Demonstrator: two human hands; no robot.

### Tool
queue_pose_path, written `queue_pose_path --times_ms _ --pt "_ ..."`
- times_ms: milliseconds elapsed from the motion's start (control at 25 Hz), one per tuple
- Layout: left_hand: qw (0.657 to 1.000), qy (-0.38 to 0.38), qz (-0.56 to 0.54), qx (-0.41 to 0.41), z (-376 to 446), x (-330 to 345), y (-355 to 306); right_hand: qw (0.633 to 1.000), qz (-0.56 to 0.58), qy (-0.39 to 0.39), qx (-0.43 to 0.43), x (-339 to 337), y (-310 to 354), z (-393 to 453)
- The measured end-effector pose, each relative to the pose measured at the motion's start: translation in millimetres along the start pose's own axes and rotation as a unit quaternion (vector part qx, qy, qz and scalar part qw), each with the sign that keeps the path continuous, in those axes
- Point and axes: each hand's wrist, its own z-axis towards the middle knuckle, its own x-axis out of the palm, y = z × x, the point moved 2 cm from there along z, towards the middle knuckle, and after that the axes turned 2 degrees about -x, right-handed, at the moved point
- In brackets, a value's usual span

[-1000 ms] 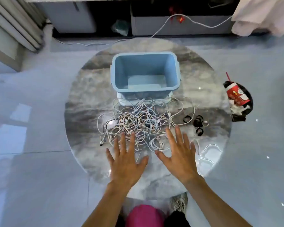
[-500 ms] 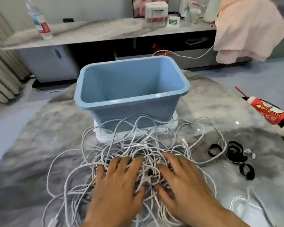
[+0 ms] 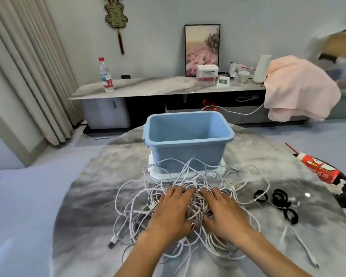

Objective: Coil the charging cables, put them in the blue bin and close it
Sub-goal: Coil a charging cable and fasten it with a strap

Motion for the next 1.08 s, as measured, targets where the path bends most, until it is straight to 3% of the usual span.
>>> queue_pose_path --times_ms 160,280,400,480,600,720,960,1080 --pt "0.998 0.056 -0.038 -0.006 -16.5 -10.5 -4.1 1.000 0.000 0.019 0.007 -5.3 -4.0 -11.7" --pt "0.985 0.069 -0.160 -0.014 -47.0 -16.9 -15.0 0.998 0.067 0.017 0.009 -14.0 -1.8 -20.2" --pt "0.988 -0.014 -0.148 -0.028 -47.7 -34.6 -10.6 0.998 0.058 0.021 -0.026 -16.4 -7.9 -35.8" --pt "0.987 -0.066 -0.128 -0.078 -29.8 -55.1 0.6 0.998 0.048 0.013 -0.031 -18.6 -11.7 -43.1" --pt "0.978 -0.049 -0.103 -0.174 -3.4 -65.8 23.6 0.996 0.077 -0.019 -0.037 -19.6 -12.4 -45.5" --pt "0.944 0.003 -0.237 -0.230 11.4 -49.1 40.6 0.996 0.059 -0.057 -0.044 -24.2 -7.2 -50.9" --pt "0.964 -0.001 -0.182 -0.192 29.0 -34.4 56.1 0.995 0.033 -0.067 -0.070 -65.1 17.0 -41.7" --pt "0.963 -0.062 -0.197 -0.175 31.6 -40.9 41.9 0.991 0.037 -0.085 -0.096 -99.0 34.3 -28.6"
